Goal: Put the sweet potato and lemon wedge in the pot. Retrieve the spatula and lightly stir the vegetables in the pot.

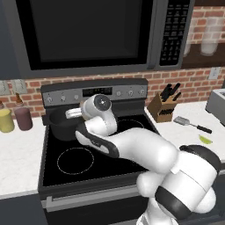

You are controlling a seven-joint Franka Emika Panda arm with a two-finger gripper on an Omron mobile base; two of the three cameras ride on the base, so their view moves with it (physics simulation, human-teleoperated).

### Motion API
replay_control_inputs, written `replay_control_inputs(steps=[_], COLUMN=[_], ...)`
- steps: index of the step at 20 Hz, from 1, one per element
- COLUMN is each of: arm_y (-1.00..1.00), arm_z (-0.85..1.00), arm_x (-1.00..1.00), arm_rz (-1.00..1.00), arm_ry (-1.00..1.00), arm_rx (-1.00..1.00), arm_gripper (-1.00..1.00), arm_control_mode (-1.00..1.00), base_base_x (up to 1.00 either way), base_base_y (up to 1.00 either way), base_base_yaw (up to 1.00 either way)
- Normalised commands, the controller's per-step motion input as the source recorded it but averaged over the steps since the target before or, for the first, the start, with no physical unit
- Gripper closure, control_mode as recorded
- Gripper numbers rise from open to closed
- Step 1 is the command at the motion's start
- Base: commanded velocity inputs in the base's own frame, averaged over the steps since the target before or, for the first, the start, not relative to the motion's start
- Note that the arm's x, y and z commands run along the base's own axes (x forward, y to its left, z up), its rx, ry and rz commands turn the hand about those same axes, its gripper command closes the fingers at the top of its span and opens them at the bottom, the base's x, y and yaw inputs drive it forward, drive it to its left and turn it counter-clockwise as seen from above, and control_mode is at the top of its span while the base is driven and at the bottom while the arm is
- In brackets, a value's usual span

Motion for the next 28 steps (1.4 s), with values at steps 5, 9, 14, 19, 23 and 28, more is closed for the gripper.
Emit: replay_control_inputs(steps=[5,9,14,19,23,28], arm_y=[0.37,0.28,0.30,0.37,0.37,0.21], arm_z=[-0.30,-0.34,-0.21,-0.12,-0.20,-0.24], arm_x=[0.44,0.50,0.60,0.52,0.18,0.12], arm_rz=[0.00,0.00,0.00,0.00,0.00,0.00], arm_ry=[0.00,0.00,0.00,0.00,0.00,0.00], arm_rx=[0.00,0.00,0.00,0.00,0.00,0.00], arm_gripper=[1.00,1.00,1.00,1.00,1.00,1.00], arm_control_mode=[-1.00,-1.00,-1.00,-1.00,-1.00,-1.00], base_base_x=[0.00,0.00,0.00,0.00,0.00,0.00], base_base_y=[0.00,0.00,0.00,0.00,0.00,0.00], base_base_yaw=[0.00,0.00,0.00,0.00,0.00,0.00])
